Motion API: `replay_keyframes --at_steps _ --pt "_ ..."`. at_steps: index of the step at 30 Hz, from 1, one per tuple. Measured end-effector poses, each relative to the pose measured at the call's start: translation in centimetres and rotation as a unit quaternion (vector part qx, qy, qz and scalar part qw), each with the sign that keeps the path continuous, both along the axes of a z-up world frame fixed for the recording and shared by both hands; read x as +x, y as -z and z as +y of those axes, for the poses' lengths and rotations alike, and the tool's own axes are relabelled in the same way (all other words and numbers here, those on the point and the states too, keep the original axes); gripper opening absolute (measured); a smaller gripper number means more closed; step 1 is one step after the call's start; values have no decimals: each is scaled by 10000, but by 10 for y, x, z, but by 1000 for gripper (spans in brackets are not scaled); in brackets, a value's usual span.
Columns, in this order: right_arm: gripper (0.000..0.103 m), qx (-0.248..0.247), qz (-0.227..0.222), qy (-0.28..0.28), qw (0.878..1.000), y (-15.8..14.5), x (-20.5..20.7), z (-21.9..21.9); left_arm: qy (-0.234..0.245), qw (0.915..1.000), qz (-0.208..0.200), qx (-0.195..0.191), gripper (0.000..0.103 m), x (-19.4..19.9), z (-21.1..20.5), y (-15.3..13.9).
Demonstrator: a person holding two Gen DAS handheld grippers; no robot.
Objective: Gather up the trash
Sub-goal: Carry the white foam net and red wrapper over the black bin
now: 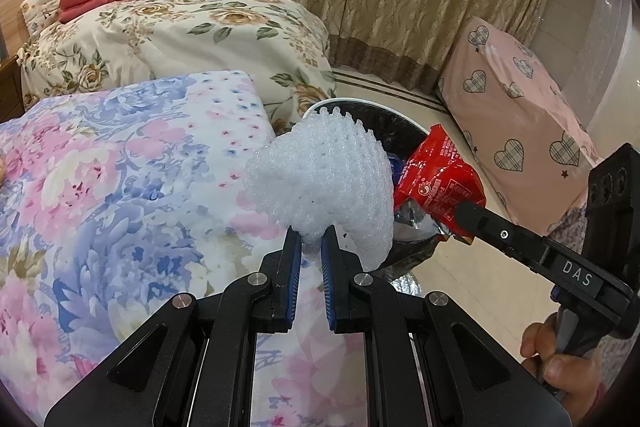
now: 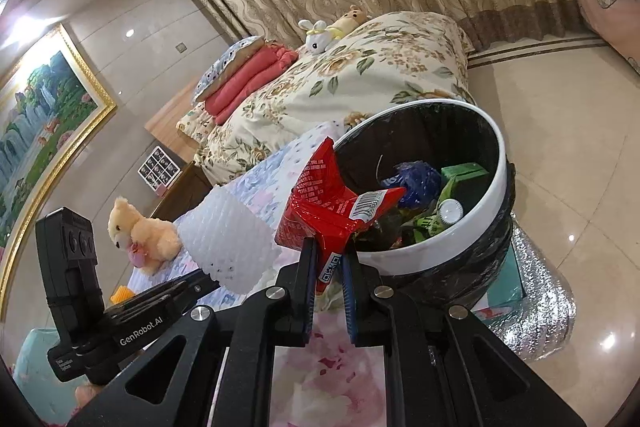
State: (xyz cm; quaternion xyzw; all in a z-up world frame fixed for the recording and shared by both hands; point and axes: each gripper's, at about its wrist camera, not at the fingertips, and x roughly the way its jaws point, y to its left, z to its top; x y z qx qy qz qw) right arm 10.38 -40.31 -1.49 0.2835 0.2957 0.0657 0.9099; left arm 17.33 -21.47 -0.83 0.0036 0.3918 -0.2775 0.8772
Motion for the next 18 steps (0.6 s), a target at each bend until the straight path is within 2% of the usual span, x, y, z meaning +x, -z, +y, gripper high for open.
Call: replay_keyframes --at_steps 18 --pt "12 -44 -72 179 9998 -7 0 -21 154 9999 -41 67 9 5 -24 -4"
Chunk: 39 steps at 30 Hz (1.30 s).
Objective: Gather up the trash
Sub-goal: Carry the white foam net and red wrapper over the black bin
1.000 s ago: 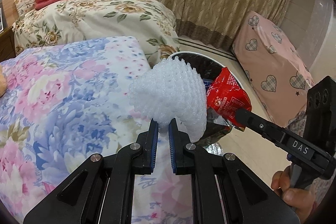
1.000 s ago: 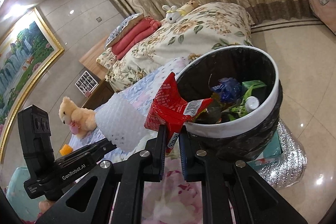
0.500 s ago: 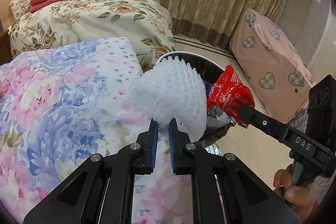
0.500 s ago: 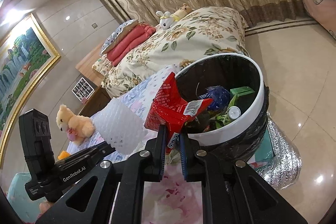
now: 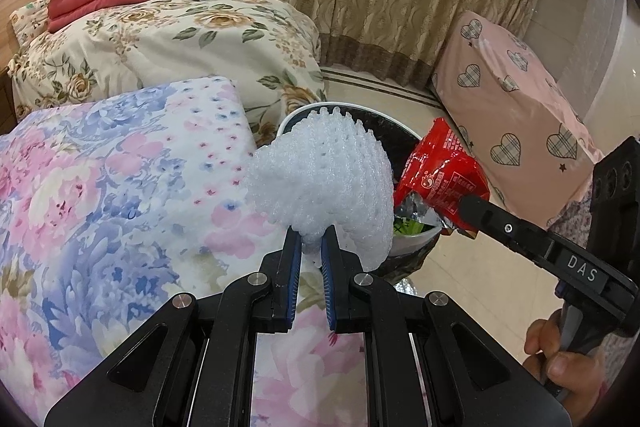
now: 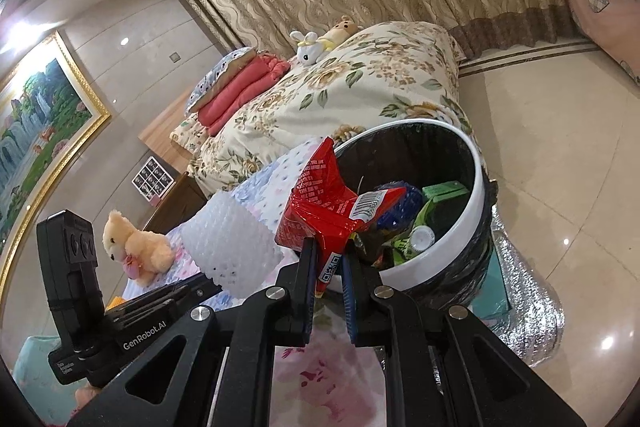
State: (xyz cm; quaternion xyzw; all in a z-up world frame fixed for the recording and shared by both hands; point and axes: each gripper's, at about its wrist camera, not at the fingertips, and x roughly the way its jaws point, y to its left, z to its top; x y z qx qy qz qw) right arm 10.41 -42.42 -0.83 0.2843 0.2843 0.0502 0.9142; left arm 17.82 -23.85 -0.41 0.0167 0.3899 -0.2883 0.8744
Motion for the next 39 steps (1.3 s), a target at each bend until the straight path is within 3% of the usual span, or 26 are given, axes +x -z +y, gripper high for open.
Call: replay_keyframes --at_steps 39 --pt "12 -418 52 105 9991 -9 29 -26 124 9997 -81 192 9 33 -46 -8"
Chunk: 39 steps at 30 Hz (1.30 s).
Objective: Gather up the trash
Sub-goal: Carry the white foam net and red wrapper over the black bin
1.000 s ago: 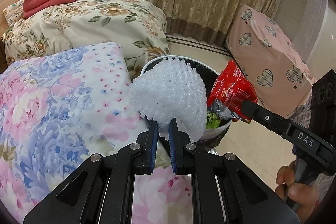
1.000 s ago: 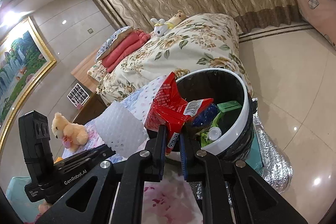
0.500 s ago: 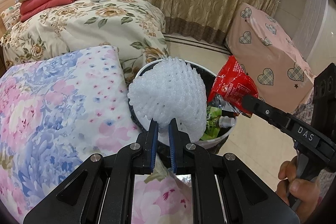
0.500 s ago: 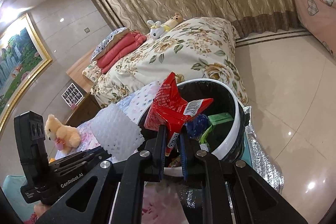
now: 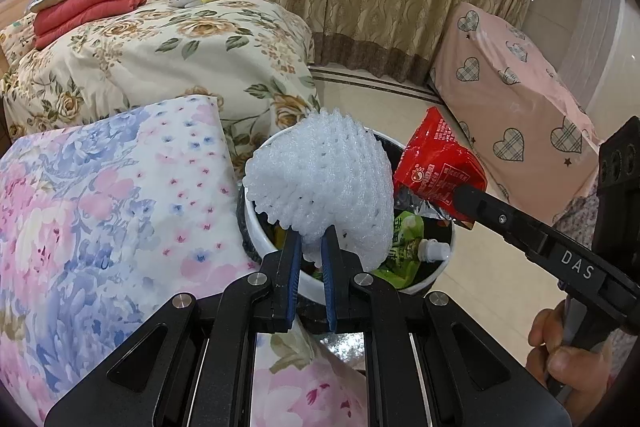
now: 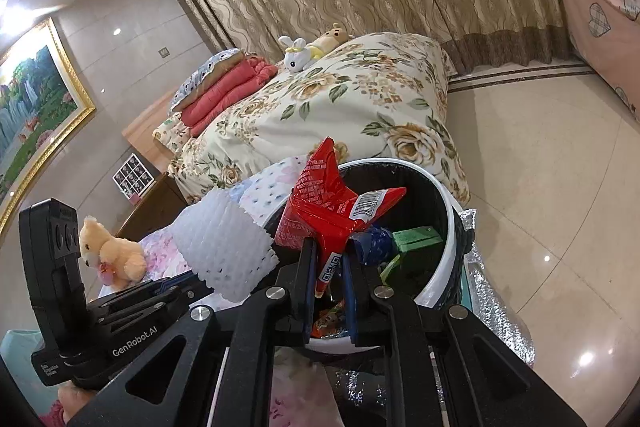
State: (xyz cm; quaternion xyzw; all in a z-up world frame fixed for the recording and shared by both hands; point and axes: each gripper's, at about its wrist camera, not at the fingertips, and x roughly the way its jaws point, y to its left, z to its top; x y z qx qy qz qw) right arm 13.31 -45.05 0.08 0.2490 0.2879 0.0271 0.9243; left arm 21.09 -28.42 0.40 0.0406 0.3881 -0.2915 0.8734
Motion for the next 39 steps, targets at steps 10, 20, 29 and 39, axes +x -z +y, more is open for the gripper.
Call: replay_keyframes --at_steps 10,20,29,39 --pt "12 -63 65 32 10000 1 7 -5 -7 10000 15 79 9 10 -9 4" --pt "12 -97 97 33 9999 1 10 -5 5 9999 27 165 9 14 -16 7" --pt "12 -118 131 31 9998 -1 10 -8 1 9998 29 192 9 17 -19 8" --pt "13 -164 225 18 9996 2 14 -16 -7 9997 46 226 10 20 -24 10"
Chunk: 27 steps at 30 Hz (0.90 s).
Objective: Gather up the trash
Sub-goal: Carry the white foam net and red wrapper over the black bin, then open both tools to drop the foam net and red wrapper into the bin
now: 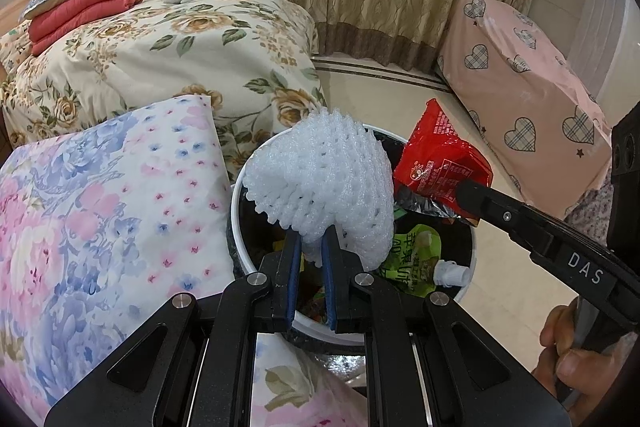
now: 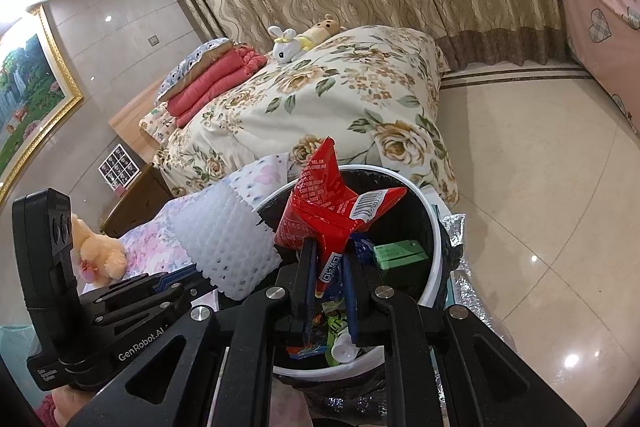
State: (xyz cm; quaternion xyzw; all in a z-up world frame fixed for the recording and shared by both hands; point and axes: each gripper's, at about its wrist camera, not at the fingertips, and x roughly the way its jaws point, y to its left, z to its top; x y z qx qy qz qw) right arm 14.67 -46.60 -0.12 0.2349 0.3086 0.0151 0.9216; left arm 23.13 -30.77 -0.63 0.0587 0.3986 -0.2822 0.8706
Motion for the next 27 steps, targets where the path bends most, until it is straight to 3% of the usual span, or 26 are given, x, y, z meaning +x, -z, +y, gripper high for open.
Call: replay_keyframes --at_steps 19,21,23,27 --pt "18 -85 188 -62 9998 3 9 -2 -64 9999 116 67 15 8 0 7" --pt "23 -75 207 -73 9997 3 10 -2 -73 9999 128 58 19 8 1 6" --pt "44 -50 188 -54 9998 3 10 -2 -97 9999 127 49 26 7 3 5" --pt "47 4 143 -26 9999 2 6 -1 -145 9998 126 27 32 3 11 5"
